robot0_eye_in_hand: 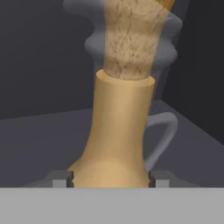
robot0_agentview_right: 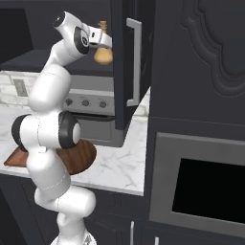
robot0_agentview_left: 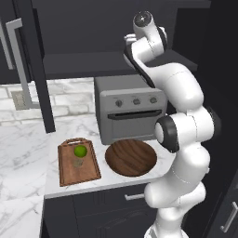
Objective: Open the cabinet. Place the bowl and condiment on the counter. Then place the lime and garlic on the cutting board.
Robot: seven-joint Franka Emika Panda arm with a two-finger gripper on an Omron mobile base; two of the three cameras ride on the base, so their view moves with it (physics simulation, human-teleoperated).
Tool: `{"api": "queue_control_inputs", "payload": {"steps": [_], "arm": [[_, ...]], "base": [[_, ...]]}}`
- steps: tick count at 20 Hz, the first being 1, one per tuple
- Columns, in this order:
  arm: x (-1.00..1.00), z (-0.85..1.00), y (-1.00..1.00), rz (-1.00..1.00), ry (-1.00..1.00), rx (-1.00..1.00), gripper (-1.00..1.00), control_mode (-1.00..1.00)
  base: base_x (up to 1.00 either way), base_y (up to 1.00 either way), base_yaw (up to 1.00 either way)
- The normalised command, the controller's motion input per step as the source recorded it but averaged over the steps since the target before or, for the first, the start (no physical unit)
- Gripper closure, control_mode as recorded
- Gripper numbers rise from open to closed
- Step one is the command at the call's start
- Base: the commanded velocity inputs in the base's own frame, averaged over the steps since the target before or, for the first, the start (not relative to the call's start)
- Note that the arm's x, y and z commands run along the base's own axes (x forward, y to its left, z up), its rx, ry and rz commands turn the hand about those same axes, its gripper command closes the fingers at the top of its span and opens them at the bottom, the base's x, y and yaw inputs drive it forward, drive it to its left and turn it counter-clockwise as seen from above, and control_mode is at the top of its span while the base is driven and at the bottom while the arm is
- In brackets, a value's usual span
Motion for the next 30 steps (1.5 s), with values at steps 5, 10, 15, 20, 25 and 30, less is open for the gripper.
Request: {"api": "queue_control_inputs", "payload": {"steps": [5, 10, 15, 20, 25, 30], "arm": [[0.11, 0.00, 0.00, 0.00, 0.00, 0.00, 1.00, -1.00], [0.02, 0.00, 0.00, 0.00, 0.00, 0.00, 1.00, -1.00], [-0.06, 0.00, 0.15, 0.00, -0.02, 0.00, 1.00, -1.00], [-0.55, -0.04, 0.28, 0.04, -0.04, 0.00, 1.00, -1.00], [-0.77, -0.06, 0.29, 0.01, -0.01, 0.00, 1.00, -1.00], [-0.95, -0.08, 0.00, 0.00, -0.04, -0.04, 1.00, -1.00]], "base": [[0.00, 0.00, 0.00], [0.00, 0.00, 0.00], [0.00, 0.00, 0.00], [0.00, 0.00, 0.00], [0.00, 0.00, 0.00], [0.00, 0.00, 0.00]]}}
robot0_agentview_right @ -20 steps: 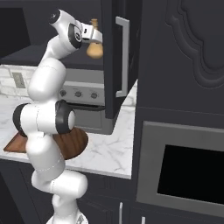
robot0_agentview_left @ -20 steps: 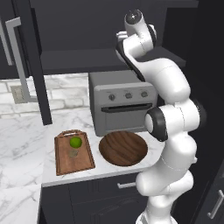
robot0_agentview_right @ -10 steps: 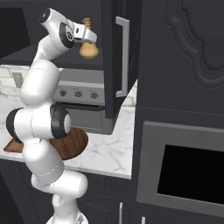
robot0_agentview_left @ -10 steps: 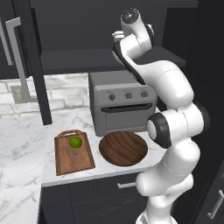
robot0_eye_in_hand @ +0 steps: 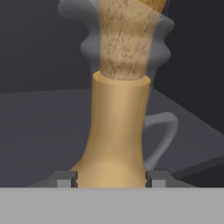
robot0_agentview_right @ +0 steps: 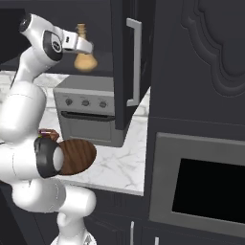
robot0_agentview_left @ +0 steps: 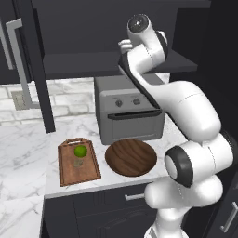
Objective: Open the cabinet. Place the bowl and condiment on the counter. Then place the lime and garlic on the cutting board.
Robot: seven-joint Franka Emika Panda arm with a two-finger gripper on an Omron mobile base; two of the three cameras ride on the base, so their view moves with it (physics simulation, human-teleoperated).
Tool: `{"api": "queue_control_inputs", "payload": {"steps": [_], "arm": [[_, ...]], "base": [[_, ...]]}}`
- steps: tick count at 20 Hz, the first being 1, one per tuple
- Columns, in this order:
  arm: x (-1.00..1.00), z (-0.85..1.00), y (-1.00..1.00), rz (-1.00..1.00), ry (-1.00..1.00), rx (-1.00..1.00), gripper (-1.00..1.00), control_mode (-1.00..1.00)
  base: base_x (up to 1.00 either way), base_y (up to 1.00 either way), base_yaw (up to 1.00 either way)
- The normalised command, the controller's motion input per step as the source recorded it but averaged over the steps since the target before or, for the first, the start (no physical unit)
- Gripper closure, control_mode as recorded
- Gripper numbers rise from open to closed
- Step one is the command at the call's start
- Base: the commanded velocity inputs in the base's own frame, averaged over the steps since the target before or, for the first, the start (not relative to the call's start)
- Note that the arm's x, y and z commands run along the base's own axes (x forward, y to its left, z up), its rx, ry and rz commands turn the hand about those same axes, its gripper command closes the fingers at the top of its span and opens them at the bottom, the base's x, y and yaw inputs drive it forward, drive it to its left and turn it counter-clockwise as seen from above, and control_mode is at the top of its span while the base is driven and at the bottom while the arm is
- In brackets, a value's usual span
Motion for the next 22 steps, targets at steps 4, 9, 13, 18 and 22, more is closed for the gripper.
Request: {"api": "queue_control_inputs", "payload": {"steps": [4, 9, 13, 18, 22], "arm": [[-1.00, 0.00, -0.07, 0.00, -0.04, 0.00, 1.00, -1.00], [-1.00, -0.21, -0.10, 0.01, 0.00, 0.00, 1.00, -1.00], [-1.00, -0.45, -0.18, 0.03, 0.00, 0.00, 1.00, -1.00], [-1.00, -0.52, -0.33, 0.05, 0.00, 0.00, 1.00, -1.00], [-0.89, -0.51, -0.49, 0.09, 0.03, 0.00, 1.00, -1.00]], "base": [[0.00, 0.00, 0.00], [0.00, 0.00, 0.00], [0.00, 0.00, 0.00], [0.00, 0.00, 0.00], [0.00, 0.00, 0.00]]}}
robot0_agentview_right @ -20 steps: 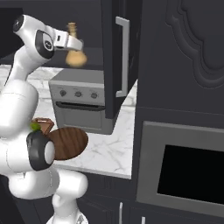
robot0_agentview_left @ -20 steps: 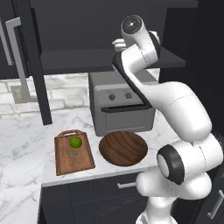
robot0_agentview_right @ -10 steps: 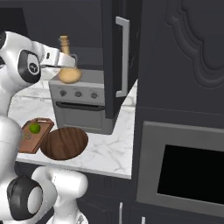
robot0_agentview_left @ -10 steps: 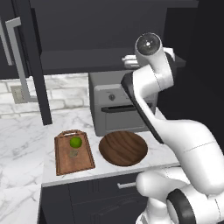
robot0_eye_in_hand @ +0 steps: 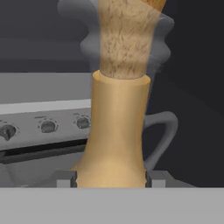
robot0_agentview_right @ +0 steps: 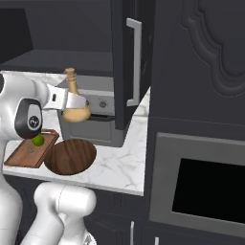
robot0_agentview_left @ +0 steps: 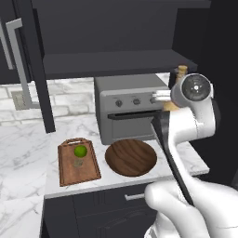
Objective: Open the cabinet. Place the bowl and condiment on the counter. Then place the lime and garlic on the cutting board.
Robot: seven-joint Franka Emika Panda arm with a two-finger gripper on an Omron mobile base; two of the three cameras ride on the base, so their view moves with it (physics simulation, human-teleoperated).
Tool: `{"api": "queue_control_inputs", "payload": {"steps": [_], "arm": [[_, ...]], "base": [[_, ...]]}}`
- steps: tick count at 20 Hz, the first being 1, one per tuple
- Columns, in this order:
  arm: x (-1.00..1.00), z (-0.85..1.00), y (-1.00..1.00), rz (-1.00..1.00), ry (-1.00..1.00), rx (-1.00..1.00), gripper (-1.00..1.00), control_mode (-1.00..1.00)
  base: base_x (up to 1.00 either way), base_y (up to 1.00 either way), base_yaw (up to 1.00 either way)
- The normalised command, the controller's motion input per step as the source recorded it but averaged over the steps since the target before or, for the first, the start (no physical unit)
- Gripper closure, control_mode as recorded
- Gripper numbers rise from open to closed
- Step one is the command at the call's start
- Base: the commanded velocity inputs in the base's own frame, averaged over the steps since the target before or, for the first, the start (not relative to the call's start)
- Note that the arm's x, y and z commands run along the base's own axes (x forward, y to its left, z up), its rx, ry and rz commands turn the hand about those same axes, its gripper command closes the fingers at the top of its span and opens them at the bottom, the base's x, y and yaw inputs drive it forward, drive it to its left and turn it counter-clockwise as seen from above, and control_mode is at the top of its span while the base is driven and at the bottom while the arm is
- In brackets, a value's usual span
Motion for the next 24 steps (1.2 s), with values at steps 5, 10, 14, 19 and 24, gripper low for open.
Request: {"api": "queue_control_inputs", "payload": {"steps": [5, 10, 14, 19, 24], "arm": [[-0.44, -0.57, -0.44, 0.12, 0.06, 0.00, 1.00, -1.00], [0.11, -0.58, -0.32, 0.14, 0.05, 0.00, 1.00, -1.00], [0.37, -0.51, -0.12, 0.13, 0.00, 0.00, 1.00, -1.00], [0.23, -0.49, -0.04, 0.12, 0.00, -0.01, 1.00, -1.00], [0.09, -0.61, 0.00, 0.09, 0.00, -0.04, 1.00, -1.00]], "base": [[0.00, 0.00, 0.00], [0.00, 0.00, 0.00], [0.00, 0.00, 0.00], [0.00, 0.00, 0.00], [0.00, 0.00, 0.00]]}}
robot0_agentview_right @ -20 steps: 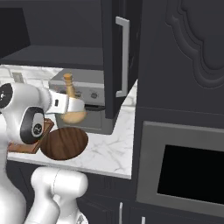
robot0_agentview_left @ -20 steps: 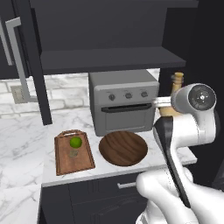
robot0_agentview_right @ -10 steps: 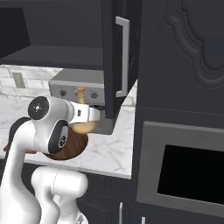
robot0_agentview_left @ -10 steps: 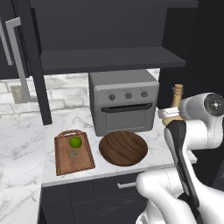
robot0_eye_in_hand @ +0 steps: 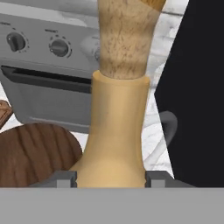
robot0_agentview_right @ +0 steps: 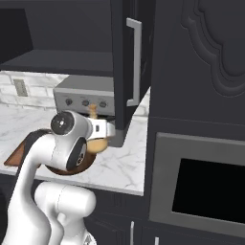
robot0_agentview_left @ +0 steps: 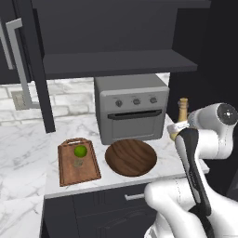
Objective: Open the cabinet. Place the bowl and condiment on the counter. Then place the lime and garlic on the cutting board.
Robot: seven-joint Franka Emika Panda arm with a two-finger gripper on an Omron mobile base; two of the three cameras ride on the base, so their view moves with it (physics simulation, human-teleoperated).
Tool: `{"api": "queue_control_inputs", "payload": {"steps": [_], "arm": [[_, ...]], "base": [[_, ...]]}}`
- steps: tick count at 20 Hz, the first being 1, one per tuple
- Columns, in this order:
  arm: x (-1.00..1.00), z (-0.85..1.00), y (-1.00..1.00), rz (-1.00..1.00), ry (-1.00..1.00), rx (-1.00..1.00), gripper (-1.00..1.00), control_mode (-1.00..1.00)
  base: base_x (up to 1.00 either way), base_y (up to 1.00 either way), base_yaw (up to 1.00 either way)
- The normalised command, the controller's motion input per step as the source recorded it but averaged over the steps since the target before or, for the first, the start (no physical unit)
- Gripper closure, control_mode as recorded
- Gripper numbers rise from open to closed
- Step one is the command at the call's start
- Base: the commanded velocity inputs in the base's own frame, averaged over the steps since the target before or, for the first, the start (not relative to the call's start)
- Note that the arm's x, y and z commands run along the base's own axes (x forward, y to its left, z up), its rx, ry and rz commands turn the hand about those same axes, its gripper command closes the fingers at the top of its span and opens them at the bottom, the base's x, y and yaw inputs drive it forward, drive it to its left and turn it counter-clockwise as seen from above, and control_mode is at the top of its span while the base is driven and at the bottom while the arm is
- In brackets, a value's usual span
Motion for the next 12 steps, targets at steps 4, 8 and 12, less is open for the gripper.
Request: {"api": "queue_control_inputs", "payload": {"steps": [4, 8, 12], "arm": [[0.07, -0.61, -0.07, 0.03, 0.00, -0.03, 1.00, -1.00], [0.09, -0.61, -0.06, 0.01, 0.00, -0.04, 1.00, -1.00], [0.10, -0.66, -0.04, 0.00, 0.00, -0.05, 1.00, -1.00]], "base": [[0.00, 0.00, 0.00], [0.00, 0.00, 0.00], [0.00, 0.00, 0.00]]}}
